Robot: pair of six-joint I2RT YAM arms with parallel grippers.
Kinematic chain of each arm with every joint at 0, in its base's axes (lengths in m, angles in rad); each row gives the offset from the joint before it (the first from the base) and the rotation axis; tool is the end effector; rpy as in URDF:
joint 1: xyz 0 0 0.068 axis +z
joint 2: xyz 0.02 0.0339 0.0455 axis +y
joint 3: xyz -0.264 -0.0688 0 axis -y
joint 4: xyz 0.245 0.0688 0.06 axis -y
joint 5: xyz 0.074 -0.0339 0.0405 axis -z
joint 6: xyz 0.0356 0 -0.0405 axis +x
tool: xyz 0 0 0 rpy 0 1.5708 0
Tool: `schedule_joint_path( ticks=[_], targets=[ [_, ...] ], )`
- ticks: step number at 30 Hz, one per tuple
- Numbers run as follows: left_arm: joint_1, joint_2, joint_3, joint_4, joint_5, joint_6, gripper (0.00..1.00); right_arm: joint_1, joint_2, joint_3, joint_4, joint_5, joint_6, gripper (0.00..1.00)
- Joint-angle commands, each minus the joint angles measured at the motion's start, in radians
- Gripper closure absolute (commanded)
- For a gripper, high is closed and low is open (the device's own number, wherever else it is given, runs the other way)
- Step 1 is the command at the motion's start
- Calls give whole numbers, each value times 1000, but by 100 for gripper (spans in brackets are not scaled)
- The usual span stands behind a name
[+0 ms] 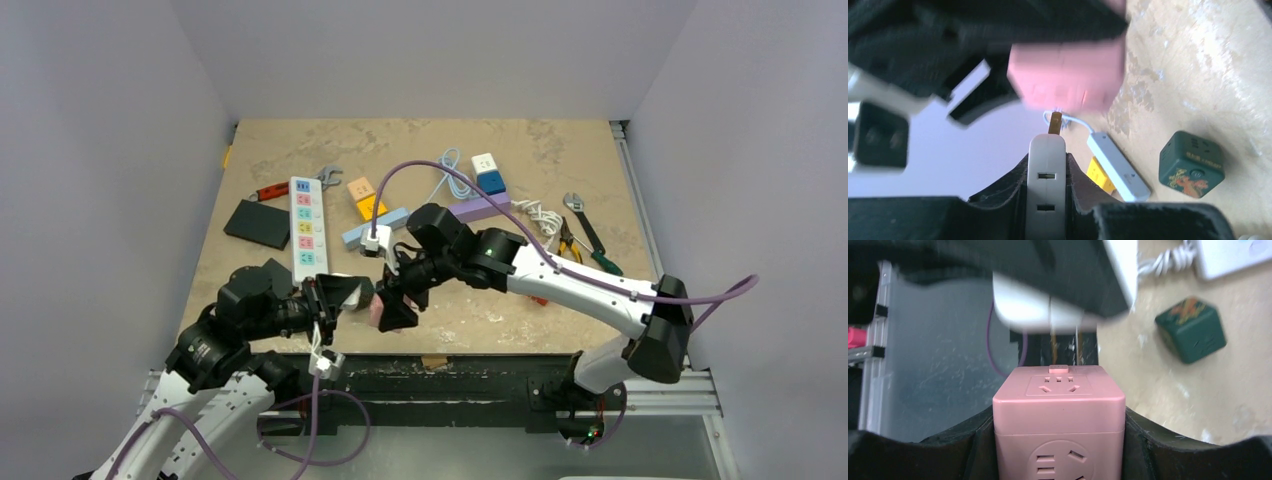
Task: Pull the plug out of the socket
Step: Remove the plug from the socket, then place the plug at the center of the board, then place the socket at the center of the board.
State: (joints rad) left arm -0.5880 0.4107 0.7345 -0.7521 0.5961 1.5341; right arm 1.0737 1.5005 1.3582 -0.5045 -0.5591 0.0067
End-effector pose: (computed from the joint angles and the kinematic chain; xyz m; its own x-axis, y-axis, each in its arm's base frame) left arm 0.0598 -0.0639 0.3108 0.8707 0.4134 -0.2664 0.3778 -0.2154 0.9005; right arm 0.1435 0.3040 0.3387 -0.2937 -0.5295 -0.7959 -0.9450 0.0358 0.3250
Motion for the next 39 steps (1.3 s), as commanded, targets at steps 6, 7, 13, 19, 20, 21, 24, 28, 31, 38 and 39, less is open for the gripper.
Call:
schedule_joint_path(
  ticks=[6,7,13,19,20,21,24,28,31,38,39],
  targets=[
    [8,-10,36,12,-62,66,100,-51,-136,-114,-164,46,-33,100],
    [8,-11,36,8,-59,64,100,-55,-140,-117,-179,73,-37,100],
    [8,-10,1,-22,-47,51,100,-173,-180,-207,-103,322,87,100],
    [-58,85,-69,26,-151,64,100,-322,-120,-306,-35,707,288,100],
    [-91,133,-51,29,-190,22,100,-329,-96,-309,-40,755,320,100],
    [-133,183,-32,40,-233,-32,100,-339,-72,-315,-43,810,350,100],
    [-209,347,54,58,-313,-204,100,-376,-23,-347,-35,897,447,100],
    [-320,577,183,10,-437,-392,100,-419,0,-421,22,907,554,100],
    [-376,687,236,17,-511,-523,100,-442,21,-459,36,928,610,100],
    [-472,879,279,-71,-753,-751,100,-490,4,-529,46,920,693,100],
    [-467,918,320,-124,-758,-788,100,-491,-3,-538,45,927,703,100]
  ],
)
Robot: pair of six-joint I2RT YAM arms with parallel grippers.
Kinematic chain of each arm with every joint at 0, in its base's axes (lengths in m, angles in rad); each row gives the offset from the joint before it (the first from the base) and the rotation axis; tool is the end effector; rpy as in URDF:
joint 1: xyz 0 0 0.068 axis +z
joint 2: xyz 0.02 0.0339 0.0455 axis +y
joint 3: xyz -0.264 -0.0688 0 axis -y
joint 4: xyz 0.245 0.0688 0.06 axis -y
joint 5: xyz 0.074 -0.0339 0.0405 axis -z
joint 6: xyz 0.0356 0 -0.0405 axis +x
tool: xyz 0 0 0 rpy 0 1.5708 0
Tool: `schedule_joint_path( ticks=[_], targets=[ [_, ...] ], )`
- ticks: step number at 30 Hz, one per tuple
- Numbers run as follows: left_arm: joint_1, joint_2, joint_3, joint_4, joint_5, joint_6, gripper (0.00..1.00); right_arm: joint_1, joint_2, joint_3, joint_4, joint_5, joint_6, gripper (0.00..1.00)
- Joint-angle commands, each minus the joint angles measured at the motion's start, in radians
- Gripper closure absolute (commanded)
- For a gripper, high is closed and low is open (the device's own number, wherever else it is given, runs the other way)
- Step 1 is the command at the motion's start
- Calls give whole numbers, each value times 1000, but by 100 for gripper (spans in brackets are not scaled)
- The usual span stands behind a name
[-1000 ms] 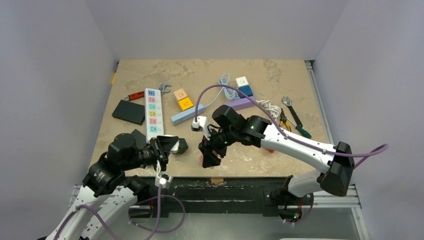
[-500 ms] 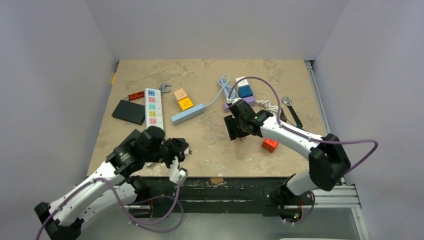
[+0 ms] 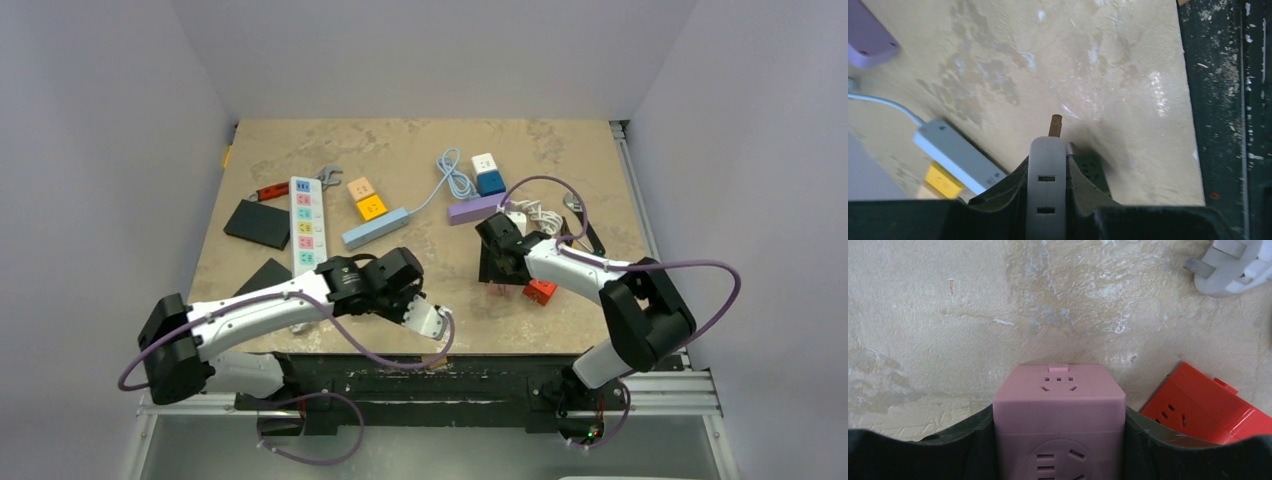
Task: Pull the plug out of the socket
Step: Place the socket at the center of the board.
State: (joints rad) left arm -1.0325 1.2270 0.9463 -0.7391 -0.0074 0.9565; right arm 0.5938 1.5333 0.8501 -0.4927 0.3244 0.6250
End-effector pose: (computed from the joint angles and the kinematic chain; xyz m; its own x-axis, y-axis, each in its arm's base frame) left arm 0.1235 -0.2063 0.2585 0.4482 0.8433 -0.2966 0.8507 -0.3004 0.4315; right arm 0.2380 0.1469 0.1697 -0.8712 0.0810 -0.4841 0.1000 0.9949 -0.0135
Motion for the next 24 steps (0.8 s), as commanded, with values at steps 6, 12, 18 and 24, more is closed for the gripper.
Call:
schedule_joint_path(
  ticks=[6,12,18,24],
  targets=[
    [-18,209,179,-122,-109,-340,100,-16,-36,-62,24,45,126,90],
    [-14,307,119,-3,-103,-412,100,-21,-121,-97,-5,64,143,58],
    [-8,389,85,92,-106,-460,100,-26,-194,-84,-36,39,149,36],
    [-6,426,35,121,-78,-502,91,-33,-205,-2,-76,35,126,22]
  ],
)
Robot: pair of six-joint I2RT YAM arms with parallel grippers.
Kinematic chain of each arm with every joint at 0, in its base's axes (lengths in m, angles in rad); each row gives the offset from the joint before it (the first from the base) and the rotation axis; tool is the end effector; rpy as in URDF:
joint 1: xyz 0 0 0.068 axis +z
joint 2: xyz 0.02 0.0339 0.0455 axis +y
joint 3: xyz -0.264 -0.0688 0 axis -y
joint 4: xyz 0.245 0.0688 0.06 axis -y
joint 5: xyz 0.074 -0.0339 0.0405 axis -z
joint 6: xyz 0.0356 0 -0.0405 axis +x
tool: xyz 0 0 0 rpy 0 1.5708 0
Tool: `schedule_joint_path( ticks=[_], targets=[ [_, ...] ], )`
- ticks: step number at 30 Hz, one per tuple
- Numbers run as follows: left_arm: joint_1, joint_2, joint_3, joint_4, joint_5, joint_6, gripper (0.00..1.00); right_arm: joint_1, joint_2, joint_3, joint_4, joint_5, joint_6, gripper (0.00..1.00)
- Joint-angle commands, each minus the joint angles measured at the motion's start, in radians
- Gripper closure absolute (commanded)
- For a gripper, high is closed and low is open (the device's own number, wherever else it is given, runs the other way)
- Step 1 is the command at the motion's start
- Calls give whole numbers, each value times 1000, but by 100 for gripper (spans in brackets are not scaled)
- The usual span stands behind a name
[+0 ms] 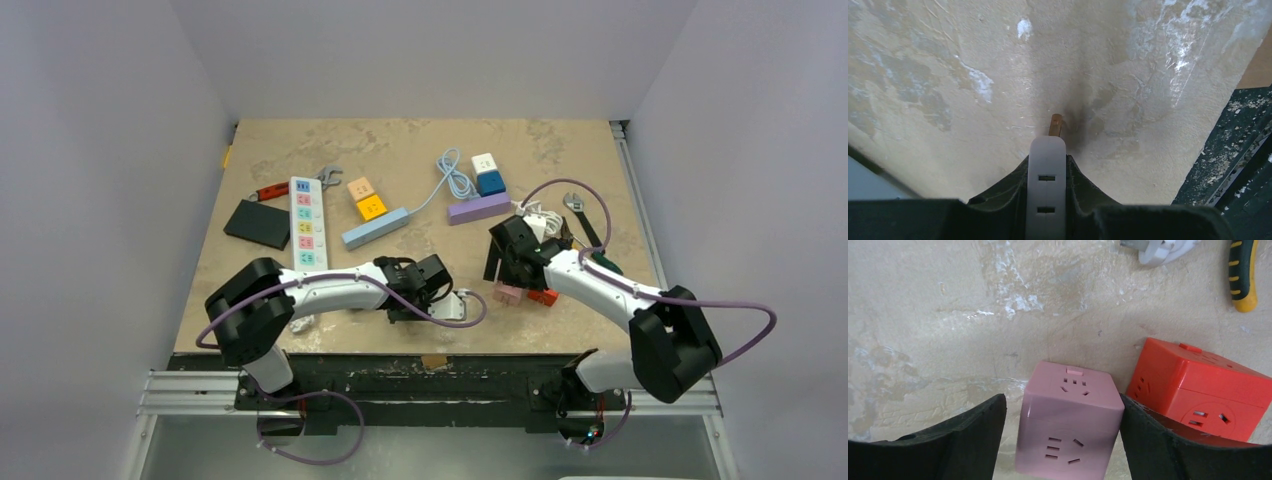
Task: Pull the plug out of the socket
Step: Place the socket at the center of the board.
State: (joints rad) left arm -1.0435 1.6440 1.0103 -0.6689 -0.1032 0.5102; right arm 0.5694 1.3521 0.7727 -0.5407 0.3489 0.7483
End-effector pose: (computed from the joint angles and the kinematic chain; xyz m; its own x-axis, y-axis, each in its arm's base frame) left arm 0.1548 -0.2585 0.1746 -0.0104 0.9831 -0.1827 0.9751 0.0504 0.2161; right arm 0.2149 0.1231 0.1906 -0.8150 0.2375 -0.5286 0.2364 0.9691 0.0709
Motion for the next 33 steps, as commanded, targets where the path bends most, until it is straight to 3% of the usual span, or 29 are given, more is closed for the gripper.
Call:
schedule_joint_path(
  ticks=[1,9,13,14,15,22,27,33],
  targets=[
    [4,10,-39,54,20,-56,86,-13,-25,91,-33,7,-2,21],
    [2,19,-65,64,31,-73,55,-64,-29,223,-56,-18,-38,20],
    [0,19,-60,50,23,-83,19,-134,-14,282,-43,-63,-55,19],
    [0,3,-57,42,28,-85,4,-152,-8,294,-33,-75,-58,17],
    [2,-18,-54,32,34,-88,1,-169,1,304,-23,-93,-57,16],
    [108,-234,126,-193,239,-126,0,-217,117,385,53,-177,-27,10],
    [239,-290,370,-388,387,-121,0,-216,228,460,98,-226,2,7],
    [348,-315,529,-443,460,-131,0,-215,382,553,133,-210,18,3]
  ],
)
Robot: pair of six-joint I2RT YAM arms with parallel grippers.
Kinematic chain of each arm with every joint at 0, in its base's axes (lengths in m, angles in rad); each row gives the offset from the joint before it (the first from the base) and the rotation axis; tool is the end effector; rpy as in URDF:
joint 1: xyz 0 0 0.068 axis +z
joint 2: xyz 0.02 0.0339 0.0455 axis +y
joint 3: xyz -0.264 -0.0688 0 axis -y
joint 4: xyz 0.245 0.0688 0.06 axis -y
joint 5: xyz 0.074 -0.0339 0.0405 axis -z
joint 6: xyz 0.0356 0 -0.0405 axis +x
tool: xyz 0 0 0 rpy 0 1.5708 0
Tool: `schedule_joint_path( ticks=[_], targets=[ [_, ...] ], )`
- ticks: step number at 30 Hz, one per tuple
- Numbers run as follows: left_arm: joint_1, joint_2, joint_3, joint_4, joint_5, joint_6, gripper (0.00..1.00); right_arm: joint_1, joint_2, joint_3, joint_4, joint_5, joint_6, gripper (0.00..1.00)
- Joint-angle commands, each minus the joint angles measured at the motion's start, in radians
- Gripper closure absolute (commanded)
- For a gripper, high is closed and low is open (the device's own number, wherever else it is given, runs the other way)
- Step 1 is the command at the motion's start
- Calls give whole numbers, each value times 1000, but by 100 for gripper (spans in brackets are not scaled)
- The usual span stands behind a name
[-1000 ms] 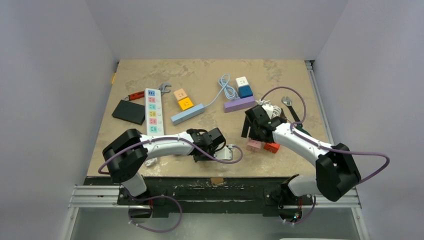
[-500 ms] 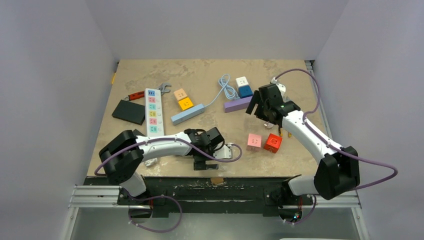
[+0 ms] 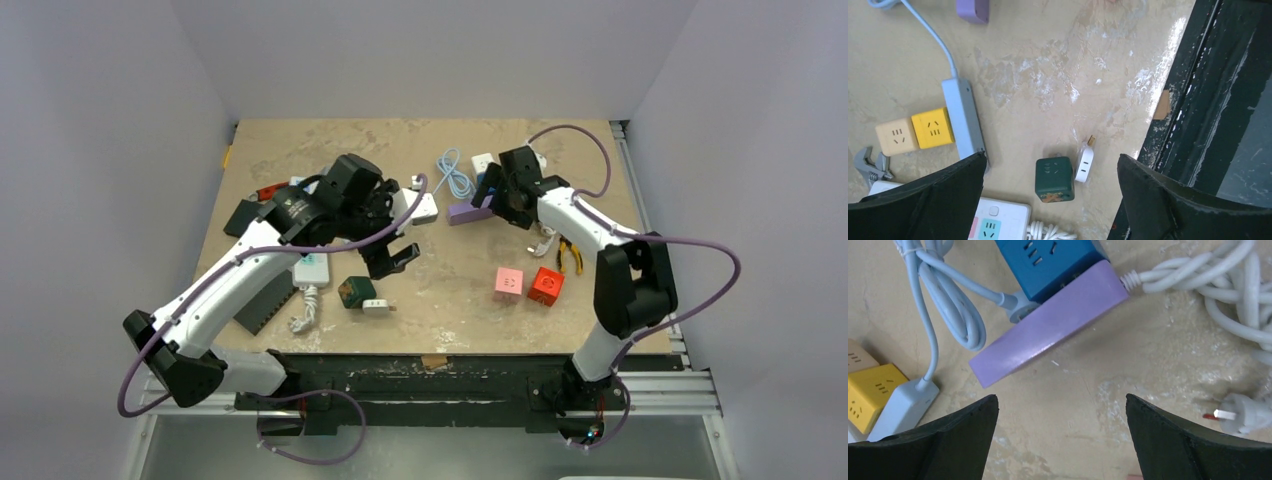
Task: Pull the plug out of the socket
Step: Place the socket at the center of the board, then move the socket to the center of the board.
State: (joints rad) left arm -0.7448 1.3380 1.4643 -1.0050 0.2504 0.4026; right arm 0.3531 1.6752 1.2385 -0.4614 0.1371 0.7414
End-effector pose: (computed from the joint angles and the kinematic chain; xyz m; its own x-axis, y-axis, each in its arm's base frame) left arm 0.1880 -0.1853 0.3772 -0.2179 0.7172 -0.6619 0.9329 0.3523 0.0745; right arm 0.3423 0.1210 0.2413 -0.7186 0.4481 -0.5317 0.3019 0.8899 0.3420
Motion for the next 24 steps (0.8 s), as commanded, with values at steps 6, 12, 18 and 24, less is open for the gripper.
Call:
schedule_joint_path(
  ticks=[6,12,18,24],
  targets=[
    [101,-27,62,-101,106,-31,0,0,153,147,63,37,61,3],
    [121,-58,-16,-60,77,-37,0,3,165,144,115,53,85,7],
    [135,-76,-53,-30,63,-44,0,64,211,179,122,58,104,7],
    [144,-97,-73,-26,40,-36,0,86,276,226,101,90,121,7]
  ],
)
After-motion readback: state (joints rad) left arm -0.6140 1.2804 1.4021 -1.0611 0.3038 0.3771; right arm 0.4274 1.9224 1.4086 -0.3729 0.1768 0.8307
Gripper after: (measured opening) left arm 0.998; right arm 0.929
